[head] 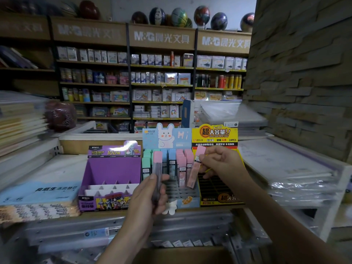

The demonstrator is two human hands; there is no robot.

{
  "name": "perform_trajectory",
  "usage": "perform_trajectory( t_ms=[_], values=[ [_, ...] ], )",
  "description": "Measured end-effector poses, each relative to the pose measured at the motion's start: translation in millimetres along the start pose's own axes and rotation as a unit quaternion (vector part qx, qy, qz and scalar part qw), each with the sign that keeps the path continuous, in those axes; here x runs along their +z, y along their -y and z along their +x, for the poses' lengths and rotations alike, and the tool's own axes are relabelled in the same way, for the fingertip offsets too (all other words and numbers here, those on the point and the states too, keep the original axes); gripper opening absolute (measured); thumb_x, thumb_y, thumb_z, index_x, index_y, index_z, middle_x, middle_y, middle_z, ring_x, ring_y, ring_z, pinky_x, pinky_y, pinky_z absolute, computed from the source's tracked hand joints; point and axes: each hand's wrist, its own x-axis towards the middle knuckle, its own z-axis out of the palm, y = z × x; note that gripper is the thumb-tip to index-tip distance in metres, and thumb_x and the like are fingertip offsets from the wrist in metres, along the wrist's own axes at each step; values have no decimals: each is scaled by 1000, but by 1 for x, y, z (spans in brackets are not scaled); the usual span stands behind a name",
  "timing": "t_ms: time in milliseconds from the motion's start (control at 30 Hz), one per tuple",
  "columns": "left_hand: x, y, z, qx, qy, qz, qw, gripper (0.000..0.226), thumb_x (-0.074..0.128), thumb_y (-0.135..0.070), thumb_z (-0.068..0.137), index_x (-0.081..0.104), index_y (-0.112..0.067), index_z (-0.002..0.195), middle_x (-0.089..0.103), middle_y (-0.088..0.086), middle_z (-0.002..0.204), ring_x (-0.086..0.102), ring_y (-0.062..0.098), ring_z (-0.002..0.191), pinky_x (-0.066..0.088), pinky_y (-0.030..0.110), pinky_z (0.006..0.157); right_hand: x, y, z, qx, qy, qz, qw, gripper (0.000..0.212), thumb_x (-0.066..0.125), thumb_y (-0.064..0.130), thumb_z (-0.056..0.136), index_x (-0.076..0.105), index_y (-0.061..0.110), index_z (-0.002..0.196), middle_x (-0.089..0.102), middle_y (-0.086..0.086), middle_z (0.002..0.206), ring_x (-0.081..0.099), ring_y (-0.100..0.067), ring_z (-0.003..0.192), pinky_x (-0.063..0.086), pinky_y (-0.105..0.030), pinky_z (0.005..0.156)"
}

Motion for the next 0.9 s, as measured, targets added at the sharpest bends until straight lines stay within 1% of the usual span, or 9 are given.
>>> perform_trajectory(
  t_ms=[67,167,300,367,467,567,700,900],
  values=[
    [0,-2,-1,1,1,7,1000,37,53,-44,93,78,-19,105,53,1,69,41,9,53,31,22,42,0,-1,3,-2,-5,-14,1000,14,71,7,90,64,1,100,73,-22,80,72,-30,70,61,-34,58],
    [1,-4,-1,6,-3,8,1000,35,50,-39,98,77,-20,107,53,2,71,41,10,54,30,22,43,0,-3,5,-5,-8,-34,999,12,72,8,89,66,2,98,73,-21,81,73,-27,70,61,-31,60],
    [2,-5,0,19,-11,28,999,35,47,-36,103,78,-21,105,57,4,72,45,13,54,38,24,46,1,-5,8,-17,-12,-53,998,10,73,6,88,67,2,95,72,-22,80,72,-25,68,61,-29,61],
    [1,-5,1,20,-18,41,999,36,45,-34,105,78,-22,104,61,4,73,49,13,54,41,24,48,2,-6,10,-23,-9,-60,998,10,73,6,88,68,2,95,72,-21,79,72,-28,70,62,-30,63],
    [1,-5,4,11,-32,30,999,36,46,-30,106,80,-20,101,64,6,76,54,14,58,45,25,51,1,-7,11,-32,0,-74,997,8,73,5,88,68,1,94,71,-21,78,72,-33,74,63,-35,66],
    [1,-3,7,0,-35,19,999,35,47,-29,105,80,-18,101,66,7,77,59,14,60,48,25,52,1,-9,13,-39,12,-91,995,9,72,5,88,67,0,94,71,-22,80,72,-36,76,63,-39,70],
    [0,-2,9,-10,-38,0,999,33,49,-28,104,81,-16,101,67,7,78,61,12,62,50,23,52,1,-12,14,-45,22,-99,994,9,72,4,88,67,-1,94,71,-24,81,71,-37,76,63,-38,69],
    [0,-2,12,-13,-38,-10,999,32,51,-29,102,80,-15,103,66,8,78,61,11,61,50,21,52,2,-15,20,-56,31,-130,989,6,72,5,89,68,3,93,71,-18,77,72,-33,74,63,-38,68]
  ],
)
